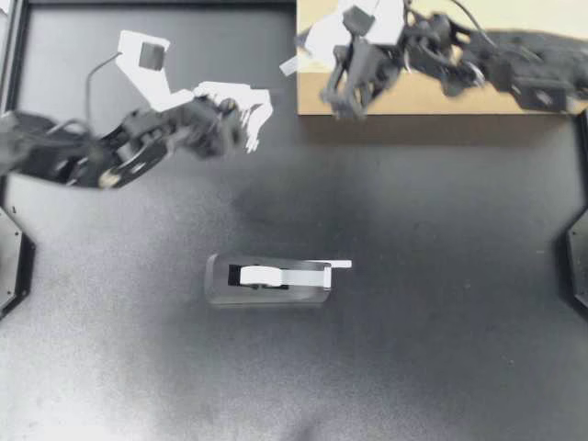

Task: Cut a small piece of tape from the tape dispenser then place it on the cardboard box's edge.

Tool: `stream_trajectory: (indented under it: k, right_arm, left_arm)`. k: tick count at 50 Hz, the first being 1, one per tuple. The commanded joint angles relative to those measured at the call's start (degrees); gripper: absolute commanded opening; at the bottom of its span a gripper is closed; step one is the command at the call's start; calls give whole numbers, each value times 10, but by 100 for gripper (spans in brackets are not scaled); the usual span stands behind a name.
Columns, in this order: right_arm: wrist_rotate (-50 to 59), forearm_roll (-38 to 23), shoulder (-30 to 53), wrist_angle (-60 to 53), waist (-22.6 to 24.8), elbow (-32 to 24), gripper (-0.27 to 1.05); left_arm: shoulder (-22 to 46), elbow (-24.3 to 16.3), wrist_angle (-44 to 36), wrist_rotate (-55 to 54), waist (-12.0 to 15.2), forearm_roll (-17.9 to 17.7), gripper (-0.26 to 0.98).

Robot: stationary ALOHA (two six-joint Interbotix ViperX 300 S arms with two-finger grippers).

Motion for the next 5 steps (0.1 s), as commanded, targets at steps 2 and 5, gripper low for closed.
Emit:
stream_trajectory:
  k: [2, 5]
  right_arm:
    - [2, 4, -56, -2, 46, 10, -11]
    - [4, 6, -75, -4, 69, 23, -11]
  left_arm:
    - [-57, 15, -3, 59, -25, 6, 38]
    - [-76, 25, -3, 93, -40, 11, 38]
